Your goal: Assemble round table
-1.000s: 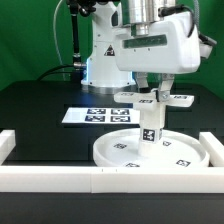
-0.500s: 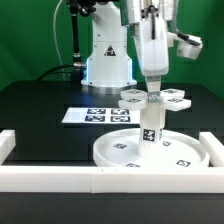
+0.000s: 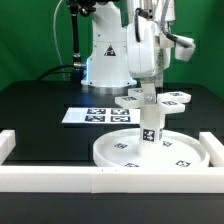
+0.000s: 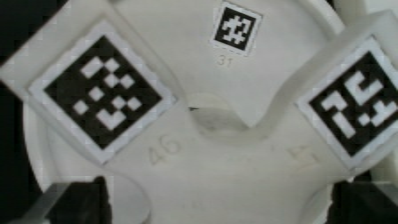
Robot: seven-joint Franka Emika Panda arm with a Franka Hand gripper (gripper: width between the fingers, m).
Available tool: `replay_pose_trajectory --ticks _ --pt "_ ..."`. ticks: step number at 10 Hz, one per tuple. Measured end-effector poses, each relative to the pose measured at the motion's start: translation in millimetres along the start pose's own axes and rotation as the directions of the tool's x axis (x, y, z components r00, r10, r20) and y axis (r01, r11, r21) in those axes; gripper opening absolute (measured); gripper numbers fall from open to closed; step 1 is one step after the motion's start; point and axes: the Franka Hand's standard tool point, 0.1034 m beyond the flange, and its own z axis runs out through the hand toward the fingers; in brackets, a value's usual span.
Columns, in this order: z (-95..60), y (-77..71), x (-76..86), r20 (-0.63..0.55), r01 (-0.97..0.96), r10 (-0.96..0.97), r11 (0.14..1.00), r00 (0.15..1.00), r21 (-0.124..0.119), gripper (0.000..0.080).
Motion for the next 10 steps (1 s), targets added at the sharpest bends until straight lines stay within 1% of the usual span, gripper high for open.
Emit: replay_pose_trajectory --ticks 1,2,4,5,6,8,9,10 --pt "0.0 0.0 0.0 0.0 0.006 -0.006 1.0 1.0 0.0 0.0639" --pt "-3.0 -0.4 0.0 0.006 0.038 -0.038 0.999 0.999 -0.003 0.0639" --pt "-19.9 -5.0 -5.4 0.035 0.065 -0.066 0.998 0.997 0.019 0.0648" --pt "-25.1 -6.8 -7.7 0.041 0.087 -0.088 0.996 0.995 0.026 0.0649" --pt "-21.8 -5.6 -6.6 0.036 0.107 -0.108 0.994 0.993 0.022 0.0649" --pt "-21.1 -5.3 -6.5 0.032 0.25 -0.25 0.968 0.968 0.026 0.0649" --pt "-20.6 -3.1 -8.5 0.028 0.378 -0.378 0.926 0.925 0.004 0.0649" --pt "-22.6 -4.2 -13.7 0.027 0.503 -0.502 0.864 0.864 -0.021 0.0649"
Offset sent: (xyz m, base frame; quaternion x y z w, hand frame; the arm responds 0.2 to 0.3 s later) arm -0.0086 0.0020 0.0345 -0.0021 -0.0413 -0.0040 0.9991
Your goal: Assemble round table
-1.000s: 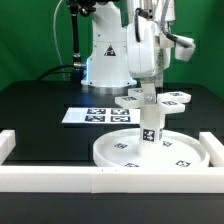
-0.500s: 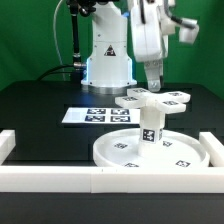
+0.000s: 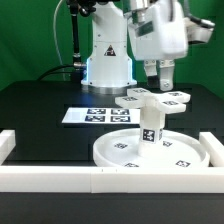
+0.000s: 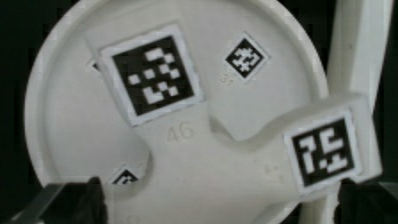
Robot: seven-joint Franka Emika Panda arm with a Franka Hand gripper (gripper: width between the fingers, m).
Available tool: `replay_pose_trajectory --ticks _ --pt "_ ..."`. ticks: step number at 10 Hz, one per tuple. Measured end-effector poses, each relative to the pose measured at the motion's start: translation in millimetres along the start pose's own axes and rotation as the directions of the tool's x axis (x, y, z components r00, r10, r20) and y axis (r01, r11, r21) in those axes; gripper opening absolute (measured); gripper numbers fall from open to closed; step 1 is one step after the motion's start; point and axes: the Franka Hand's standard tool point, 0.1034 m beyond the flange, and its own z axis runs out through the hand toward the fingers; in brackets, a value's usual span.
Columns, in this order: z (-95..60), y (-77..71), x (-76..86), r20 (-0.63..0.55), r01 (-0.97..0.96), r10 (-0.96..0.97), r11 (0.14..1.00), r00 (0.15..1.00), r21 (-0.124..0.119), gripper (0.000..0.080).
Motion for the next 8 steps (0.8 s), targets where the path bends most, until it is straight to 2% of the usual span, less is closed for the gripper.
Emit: replay_pose_trajectory --ticks 1,6,8 --pt "-2.2 -6.0 -2.2 -0.004 0.157 -0.157 0.987 0.988 -0.019 0.0649" --pt "-2.1 -8.7 -1.8 0.003 0.49 -0.49 0.871 0.872 -0.019 0.0649" --pt "-1.6 -9.3 0.9 0.002 0.684 -0.685 0.729 0.729 -0.028 0.0649"
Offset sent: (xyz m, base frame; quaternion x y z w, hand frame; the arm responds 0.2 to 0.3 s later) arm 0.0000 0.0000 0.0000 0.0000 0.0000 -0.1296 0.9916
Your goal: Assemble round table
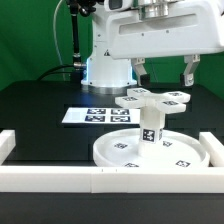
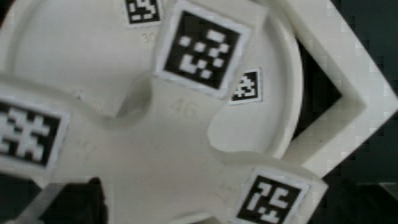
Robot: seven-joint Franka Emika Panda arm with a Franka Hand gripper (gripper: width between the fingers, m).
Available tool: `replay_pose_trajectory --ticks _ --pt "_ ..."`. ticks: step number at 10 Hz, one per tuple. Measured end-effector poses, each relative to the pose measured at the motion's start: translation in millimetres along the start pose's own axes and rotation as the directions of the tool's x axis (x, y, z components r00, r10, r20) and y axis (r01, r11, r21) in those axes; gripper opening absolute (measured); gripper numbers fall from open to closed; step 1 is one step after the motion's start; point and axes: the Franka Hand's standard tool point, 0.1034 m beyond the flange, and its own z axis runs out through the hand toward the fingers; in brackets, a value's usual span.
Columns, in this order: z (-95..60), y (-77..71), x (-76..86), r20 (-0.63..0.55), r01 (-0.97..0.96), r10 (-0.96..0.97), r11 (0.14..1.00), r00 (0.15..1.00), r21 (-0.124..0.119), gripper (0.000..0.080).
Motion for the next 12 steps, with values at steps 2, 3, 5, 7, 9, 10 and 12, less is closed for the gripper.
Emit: replay_pose_trajectory --ticks 2,3,5,7,9,10,12 --pt "0.3 -1.1 1.1 0.0 0.215 -0.215 0.977 0.977 -0.009 0.0649" --pt "0.1 -1.4 1.5 -0.002 0.272 -0.272 0.962 0.962 -0.01 0.0649" --pt "0.1 -0.4 2.1 -0.001 0.399 -0.399 0.917 0.917 -0.013 0.0649" --pt "0.0 0.3 2.7 0.001 0.502 -0.502 0.865 0.865 -0.015 0.0649" --pt "0.5 0.1 2.3 0.01 0.671 -0.671 0.74 0.741 -0.036 0.0649" --pt "0.7 -2.1 0.8 0.02 0.742 -0.743 0.668 0.67 -0.052 0.0649" --pt "-0.5 -7.7 -1.0 0.045 0.859 -0.858 0.507 0.511 -0.075 0.0649"
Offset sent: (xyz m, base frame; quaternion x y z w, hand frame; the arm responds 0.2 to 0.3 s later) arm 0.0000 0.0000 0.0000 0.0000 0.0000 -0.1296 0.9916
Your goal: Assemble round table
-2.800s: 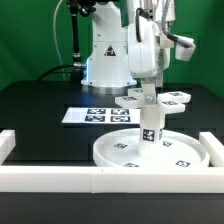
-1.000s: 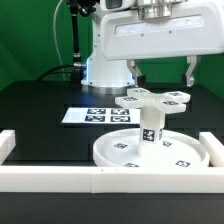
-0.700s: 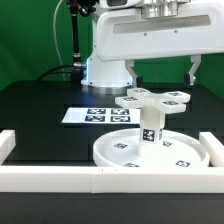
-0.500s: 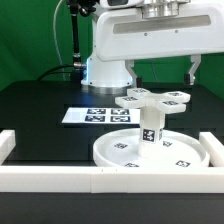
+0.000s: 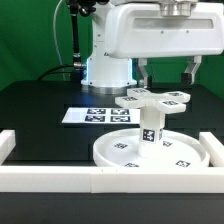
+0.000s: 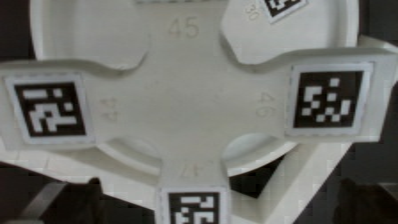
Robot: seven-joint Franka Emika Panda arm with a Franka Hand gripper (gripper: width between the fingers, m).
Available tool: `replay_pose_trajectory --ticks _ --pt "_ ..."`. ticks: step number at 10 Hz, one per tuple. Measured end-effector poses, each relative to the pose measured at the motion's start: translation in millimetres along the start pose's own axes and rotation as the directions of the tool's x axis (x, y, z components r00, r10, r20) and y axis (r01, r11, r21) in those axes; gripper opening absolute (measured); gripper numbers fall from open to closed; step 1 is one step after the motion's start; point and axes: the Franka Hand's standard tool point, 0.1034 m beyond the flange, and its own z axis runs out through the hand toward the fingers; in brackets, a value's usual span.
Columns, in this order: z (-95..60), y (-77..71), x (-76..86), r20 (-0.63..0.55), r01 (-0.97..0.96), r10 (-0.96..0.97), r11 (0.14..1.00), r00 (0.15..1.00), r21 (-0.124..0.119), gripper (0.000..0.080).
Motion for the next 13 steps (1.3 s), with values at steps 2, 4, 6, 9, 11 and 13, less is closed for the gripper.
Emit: replay_pose_trajectory --ticks 2,4,6,9,11,13 --pt "0.4 3.2 -1.7 0.003 0.125 -0.125 0.992 0.992 -0.005 0.0649" --pt "0.6 4.6 -2.5 0.008 0.252 -0.252 0.968 0.968 -0.007 0.0649" --pt "0.6 5.7 -5.8 0.047 0.423 -0.423 0.906 0.905 -0.003 0.0649" --pt "1.2 6.8 -7.2 0.061 0.613 -0.612 0.79 0.789 -0.003 0.0649" --pt "1.3 9.1 -8.1 0.064 0.69 -0.689 0.724 0.722 0.002 0.0649" --pt "4.6 10.9 -11.6 0.073 0.729 -0.728 0.684 0.682 0.009 0.0649"
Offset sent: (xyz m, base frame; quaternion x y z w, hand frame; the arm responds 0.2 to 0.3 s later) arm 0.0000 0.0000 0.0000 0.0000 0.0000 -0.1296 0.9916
